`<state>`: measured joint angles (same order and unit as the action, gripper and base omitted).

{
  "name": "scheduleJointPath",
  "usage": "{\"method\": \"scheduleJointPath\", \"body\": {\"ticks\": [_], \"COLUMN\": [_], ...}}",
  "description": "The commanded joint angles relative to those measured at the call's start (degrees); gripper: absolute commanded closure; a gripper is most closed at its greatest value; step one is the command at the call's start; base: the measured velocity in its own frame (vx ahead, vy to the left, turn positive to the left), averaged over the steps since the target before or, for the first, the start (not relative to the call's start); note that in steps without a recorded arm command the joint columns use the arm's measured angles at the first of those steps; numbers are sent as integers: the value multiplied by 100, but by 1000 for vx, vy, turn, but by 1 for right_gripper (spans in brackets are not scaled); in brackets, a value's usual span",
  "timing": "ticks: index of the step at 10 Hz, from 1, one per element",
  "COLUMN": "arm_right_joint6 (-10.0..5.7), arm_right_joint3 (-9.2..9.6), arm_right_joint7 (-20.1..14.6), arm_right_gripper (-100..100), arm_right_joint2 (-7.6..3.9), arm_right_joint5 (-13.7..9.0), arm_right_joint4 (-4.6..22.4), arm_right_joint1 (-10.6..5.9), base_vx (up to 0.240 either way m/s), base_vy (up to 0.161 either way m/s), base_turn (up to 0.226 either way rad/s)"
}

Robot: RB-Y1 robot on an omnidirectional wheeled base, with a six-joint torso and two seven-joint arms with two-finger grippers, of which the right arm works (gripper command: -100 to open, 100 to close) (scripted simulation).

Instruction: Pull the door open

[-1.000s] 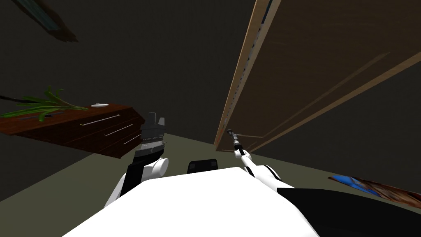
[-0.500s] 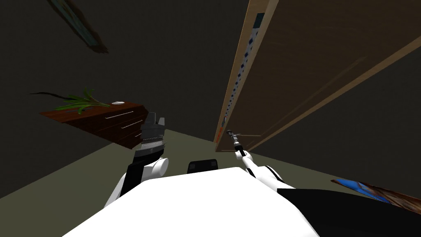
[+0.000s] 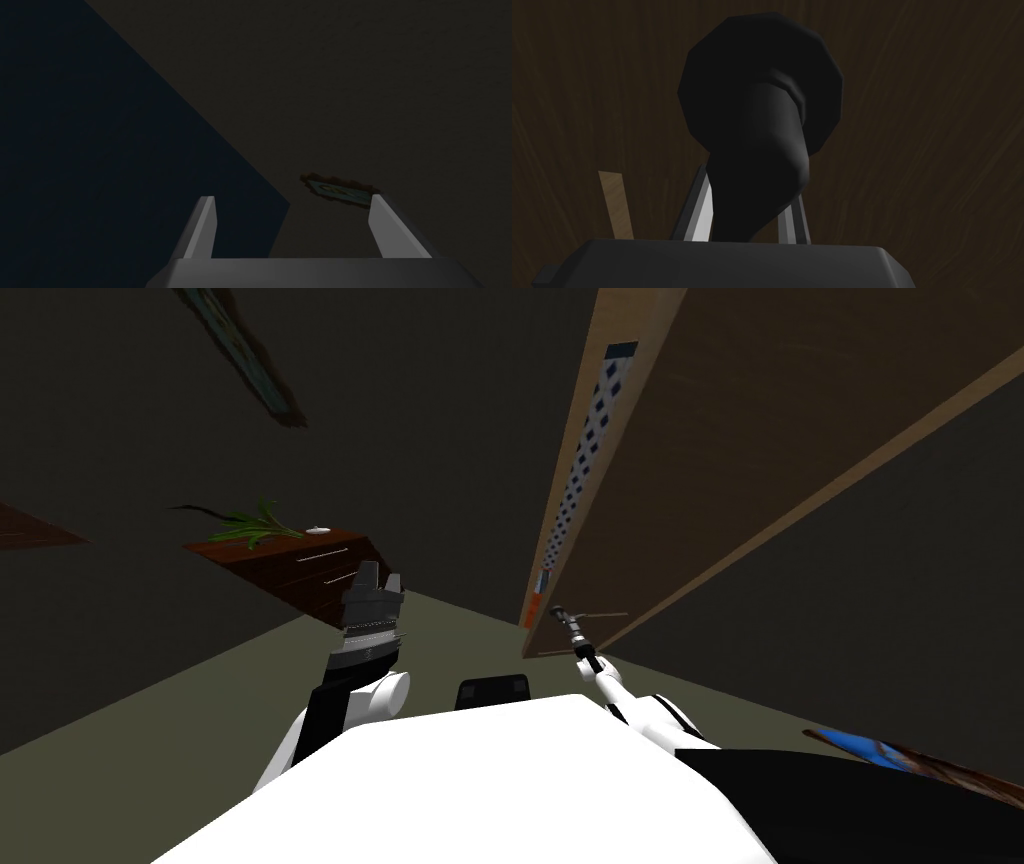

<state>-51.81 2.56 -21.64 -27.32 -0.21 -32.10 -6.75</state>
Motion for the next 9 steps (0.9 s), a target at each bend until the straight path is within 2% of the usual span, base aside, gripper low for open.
{"method": "scheduleJointPath", "body": {"ticks": [1, 2, 3, 4, 6, 8, 9], "arm_right_joint6": [-142, -193, -110, -301, -421, -694, -763], "arm_right_joint3": [104, 146, 133, 196, 225, 293, 310], "arm_right_joint7": [-144, -196, -156, -257, -312, -436, -467], "arm_right_gripper": [100, 100, 100, 100, 100, 100, 100], "arm_right_joint2": [-108, -143, -87, -168, -226, -357, -391], "arm_right_joint5": [63, 87, 75, 111, 130, 171, 182], "arm_right_joint4": [-55, -67, -109, -85, -68, -29, -19], "arm_right_joint1": [84, 113, 130, 233, 288, 414, 446], "base_vx": [-192, -205, -96, -137, -163, -165, -166], "base_vy": [-116, -88, -30, -58, -72, -57, -79], "base_turn": [101, 82, 20, 133, 106, 120, 105]}}
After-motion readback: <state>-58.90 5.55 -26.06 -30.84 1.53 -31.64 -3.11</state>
